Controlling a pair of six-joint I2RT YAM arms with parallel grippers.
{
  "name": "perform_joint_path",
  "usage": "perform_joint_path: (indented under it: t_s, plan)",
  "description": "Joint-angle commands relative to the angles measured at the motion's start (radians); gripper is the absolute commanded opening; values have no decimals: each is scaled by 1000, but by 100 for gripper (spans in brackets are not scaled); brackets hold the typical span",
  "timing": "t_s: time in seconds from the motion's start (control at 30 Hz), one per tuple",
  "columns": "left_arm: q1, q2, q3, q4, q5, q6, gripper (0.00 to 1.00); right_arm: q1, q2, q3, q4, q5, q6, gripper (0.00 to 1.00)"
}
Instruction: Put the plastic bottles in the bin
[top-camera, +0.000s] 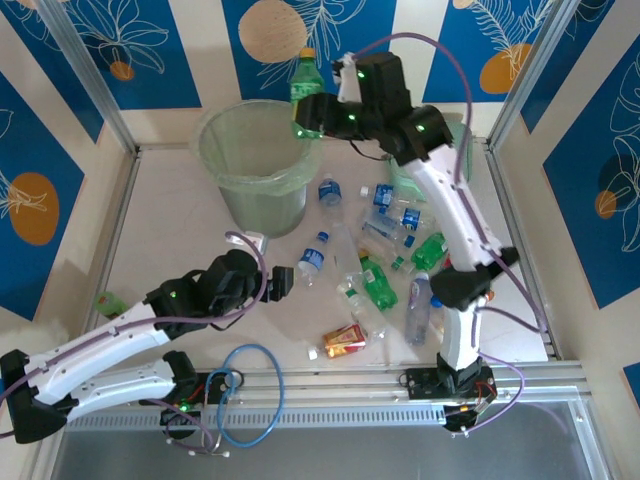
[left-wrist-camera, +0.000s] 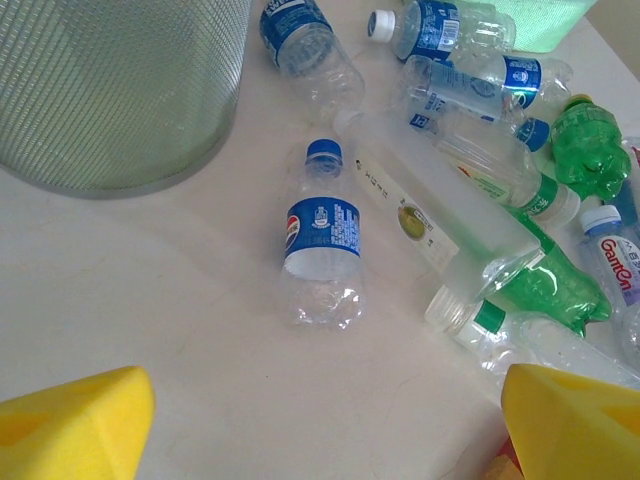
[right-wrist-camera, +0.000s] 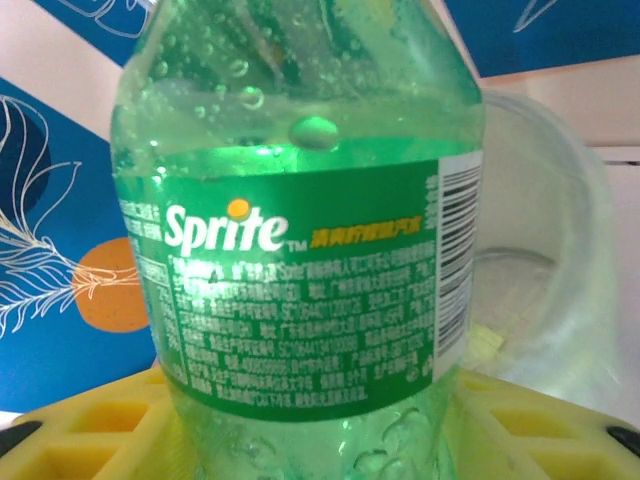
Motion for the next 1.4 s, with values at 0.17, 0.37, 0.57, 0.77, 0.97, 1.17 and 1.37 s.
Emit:
perform_joint_path:
  t_s: [0.17,0.37,0.57,0.77,0.97,1.17,1.37]
  plan:
    - [-1,28,-14,54,23,52,90,1,199,186,-45,-126,26,56]
    - [-2,74,-8,75,49,89,92,1,184,126,-8,-122,15,79]
    - [-1,105,17,74,90,161,98,2,148,145,-20,-93,1,86]
    - [-1,165,85,27,197,292,99,18,6,29,-62,37,-31,83]
    - [-6,264,127,-6,385,381,100,36,-349,-474,11,245,2,83]
    - [-79,385,161,-49,568,511,99,17,-729,-991,10,366,118,85]
    - [-117,511,195,-91,604,587,99,-2,-1019,-1280,-141,419,205,86]
